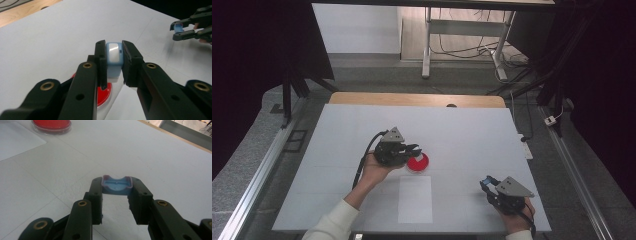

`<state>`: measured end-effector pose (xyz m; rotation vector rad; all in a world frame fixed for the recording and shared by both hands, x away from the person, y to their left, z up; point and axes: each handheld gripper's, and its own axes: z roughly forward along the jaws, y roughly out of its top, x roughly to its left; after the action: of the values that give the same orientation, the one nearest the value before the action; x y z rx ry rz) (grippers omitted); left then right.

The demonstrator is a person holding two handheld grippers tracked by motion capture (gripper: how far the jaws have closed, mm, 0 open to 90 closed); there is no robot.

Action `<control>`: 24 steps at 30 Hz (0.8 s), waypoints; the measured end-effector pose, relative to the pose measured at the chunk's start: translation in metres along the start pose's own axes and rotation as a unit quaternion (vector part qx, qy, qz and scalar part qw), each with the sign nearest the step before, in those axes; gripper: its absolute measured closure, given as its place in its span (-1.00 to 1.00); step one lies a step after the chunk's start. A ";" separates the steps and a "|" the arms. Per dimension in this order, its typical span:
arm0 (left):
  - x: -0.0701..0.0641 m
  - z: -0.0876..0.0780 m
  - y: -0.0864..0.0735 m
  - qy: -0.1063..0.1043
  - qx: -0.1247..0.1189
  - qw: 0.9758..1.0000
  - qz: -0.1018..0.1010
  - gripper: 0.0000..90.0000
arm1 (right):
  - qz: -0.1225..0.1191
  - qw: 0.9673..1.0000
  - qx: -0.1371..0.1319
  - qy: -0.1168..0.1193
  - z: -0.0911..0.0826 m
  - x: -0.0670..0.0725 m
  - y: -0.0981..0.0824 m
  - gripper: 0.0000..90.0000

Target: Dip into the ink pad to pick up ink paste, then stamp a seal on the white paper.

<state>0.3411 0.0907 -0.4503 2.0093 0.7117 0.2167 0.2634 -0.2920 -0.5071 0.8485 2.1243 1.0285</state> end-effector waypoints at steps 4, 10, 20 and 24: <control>-0.001 -0.005 0.002 -0.008 -0.005 1.000 0.000 0.68 | 0.001 1.000 -0.002 0.003 0.000 0.000 0.000 0.44; -0.002 -0.010 0.003 -0.017 -0.011 1.000 -0.002 0.68 | 0.000 1.000 -0.001 0.002 0.001 0.000 0.000 0.44; -0.007 -0.016 0.003 -0.018 -0.011 1.000 0.005 0.68 | 0.000 1.000 -0.001 0.002 0.000 0.000 0.000 0.44; -0.010 -0.020 0.004 -0.019 -0.013 1.000 0.009 0.68 | -0.001 1.000 -0.002 0.002 0.000 0.000 0.001 0.44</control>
<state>0.3257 0.0985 -0.4353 1.9897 0.6643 0.1969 0.2637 -0.2912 -0.5069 0.8418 2.1259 1.0335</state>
